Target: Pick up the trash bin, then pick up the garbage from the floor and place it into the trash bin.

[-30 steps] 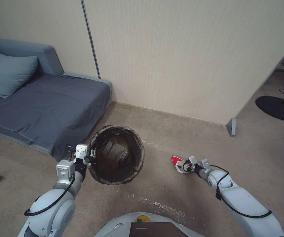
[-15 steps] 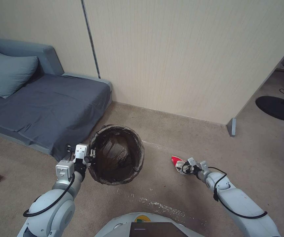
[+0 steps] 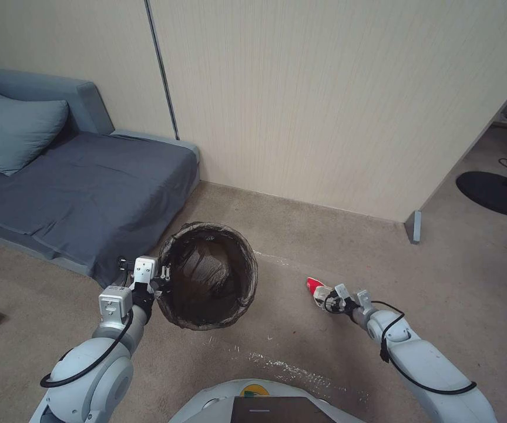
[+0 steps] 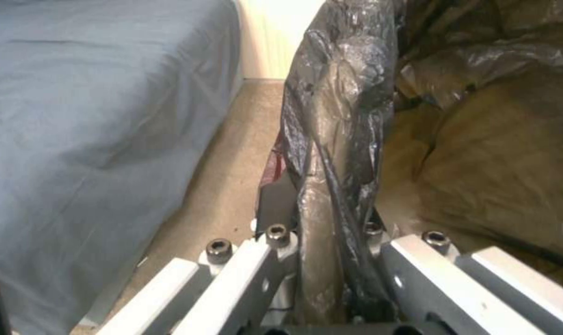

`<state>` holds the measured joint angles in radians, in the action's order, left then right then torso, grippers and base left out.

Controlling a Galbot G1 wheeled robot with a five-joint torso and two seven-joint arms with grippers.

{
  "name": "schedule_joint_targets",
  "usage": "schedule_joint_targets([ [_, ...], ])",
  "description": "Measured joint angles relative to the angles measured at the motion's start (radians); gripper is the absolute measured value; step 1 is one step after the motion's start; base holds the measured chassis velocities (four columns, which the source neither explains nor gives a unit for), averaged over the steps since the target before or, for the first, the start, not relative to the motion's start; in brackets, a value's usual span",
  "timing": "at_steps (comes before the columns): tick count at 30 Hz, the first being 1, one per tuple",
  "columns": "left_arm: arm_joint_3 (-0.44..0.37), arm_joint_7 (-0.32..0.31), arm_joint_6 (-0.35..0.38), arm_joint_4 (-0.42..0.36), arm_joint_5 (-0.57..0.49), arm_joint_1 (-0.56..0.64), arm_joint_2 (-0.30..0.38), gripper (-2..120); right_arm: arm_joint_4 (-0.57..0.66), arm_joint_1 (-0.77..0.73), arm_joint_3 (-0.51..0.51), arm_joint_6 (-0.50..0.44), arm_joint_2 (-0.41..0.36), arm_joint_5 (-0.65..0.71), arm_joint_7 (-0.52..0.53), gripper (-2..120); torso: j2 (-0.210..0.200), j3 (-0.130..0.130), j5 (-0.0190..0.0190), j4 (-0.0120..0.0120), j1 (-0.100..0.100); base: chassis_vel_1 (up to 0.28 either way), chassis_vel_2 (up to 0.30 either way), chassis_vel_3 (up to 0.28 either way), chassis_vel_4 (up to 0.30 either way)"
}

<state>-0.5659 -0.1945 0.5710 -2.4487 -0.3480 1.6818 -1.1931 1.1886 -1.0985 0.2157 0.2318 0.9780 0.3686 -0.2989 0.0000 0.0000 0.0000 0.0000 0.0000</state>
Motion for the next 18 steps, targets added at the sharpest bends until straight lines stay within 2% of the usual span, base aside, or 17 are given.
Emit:
schedule_joint_targets([
  [4, 0.000, 0.001, -0.003, 0.000, 0.000, -0.005, -0.011, 3, 0.007, -0.001, -0.001, 0.000, 0.002, -0.005, 0.005, 52, 0.000, 0.000, -0.0001, -0.0001, 0.000, 0.000, 0.000, 0.000, 0.000],
  [5, 0.000, 0.001, -0.003, 0.000, 0.000, -0.005, -0.011, 3, 0.007, -0.001, -0.001, 0.000, 0.002, -0.005, 0.005, 52, 0.000, 0.000, -0.0001, -0.0001, 0.000, 0.000, 0.000, 0.000, 0.000],
  [8, 0.003, 0.002, -0.004, 0.002, 0.000, -0.008, -0.008, 3, 0.020, -0.007, 0.003, -0.001, 0.001, -0.006, 0.008, 36, 0.000, 0.000, 0.0003, 0.0000, 0.000, 0.000, 0.000, 0.000, 0.000],
  [9, 0.003, 0.002, -0.004, 0.002, 0.000, -0.008, -0.008, 3, 0.020, -0.007, 0.003, -0.001, 0.001, -0.006, 0.008, 36, 0.000, 0.000, 0.0003, 0.0000, 0.000, 0.000, 0.000, 0.000, 0.000],
  [18, -0.002, 0.003, -0.004, -0.001, 0.000, 0.002, -0.013, 3, 0.032, -0.023, 0.022, -0.019, -0.006, -0.007, 0.008, 4, 0.000, 0.000, 0.0001, 0.0000, 0.000, 0.000, 0.000, 0.000, 0.000],
])
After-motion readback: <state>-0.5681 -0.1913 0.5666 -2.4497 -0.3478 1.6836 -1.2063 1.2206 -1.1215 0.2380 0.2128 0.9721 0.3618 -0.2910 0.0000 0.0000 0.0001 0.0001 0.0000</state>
